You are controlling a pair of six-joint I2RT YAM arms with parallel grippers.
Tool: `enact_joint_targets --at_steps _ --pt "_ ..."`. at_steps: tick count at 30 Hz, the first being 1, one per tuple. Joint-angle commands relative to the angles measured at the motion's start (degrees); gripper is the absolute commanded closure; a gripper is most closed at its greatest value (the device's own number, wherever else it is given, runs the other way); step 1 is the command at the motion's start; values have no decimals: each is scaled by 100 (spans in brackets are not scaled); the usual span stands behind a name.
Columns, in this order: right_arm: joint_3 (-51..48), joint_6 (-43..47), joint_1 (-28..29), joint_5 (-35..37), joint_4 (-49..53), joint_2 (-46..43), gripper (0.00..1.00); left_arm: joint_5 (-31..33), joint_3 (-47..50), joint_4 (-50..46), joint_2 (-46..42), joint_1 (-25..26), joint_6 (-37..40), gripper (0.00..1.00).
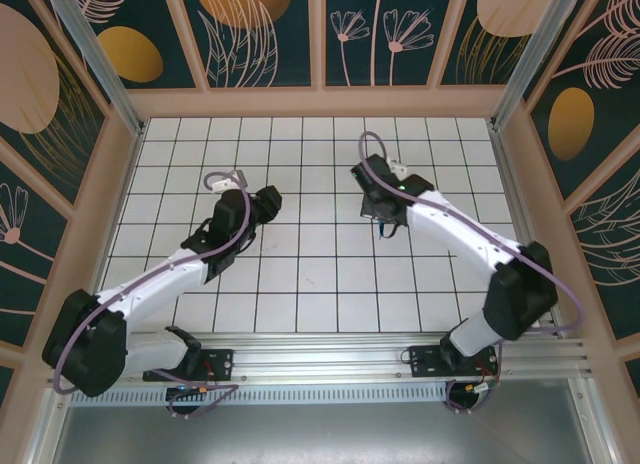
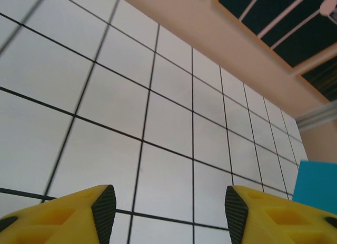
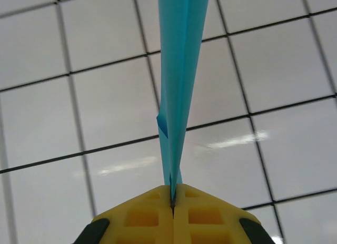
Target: Fold a paper plane with a square sheet of paper (pick it up from the middle)
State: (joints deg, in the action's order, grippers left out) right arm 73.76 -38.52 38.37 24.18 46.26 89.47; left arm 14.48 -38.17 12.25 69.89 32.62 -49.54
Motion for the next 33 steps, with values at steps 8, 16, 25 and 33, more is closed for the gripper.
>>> enact_joint_targets --at_steps 8,16,25,33 --pt "1638 -269 1007 613 1944 2646 99 2031 1012 -34 -1521 -19 -673 38" --pt "3057 -10 1358 -240 1809 3838 76 2000 1062 -269 -1699 -19 -532 35" --pt "1592 199 1142 -1544 -685 2096 52 1125 703 -6 -1070 -23 -5 35" --pt "-2218 -536 -573 -2970 -3683 -694 49 -2073 -681 337 1105 -15 602 49"
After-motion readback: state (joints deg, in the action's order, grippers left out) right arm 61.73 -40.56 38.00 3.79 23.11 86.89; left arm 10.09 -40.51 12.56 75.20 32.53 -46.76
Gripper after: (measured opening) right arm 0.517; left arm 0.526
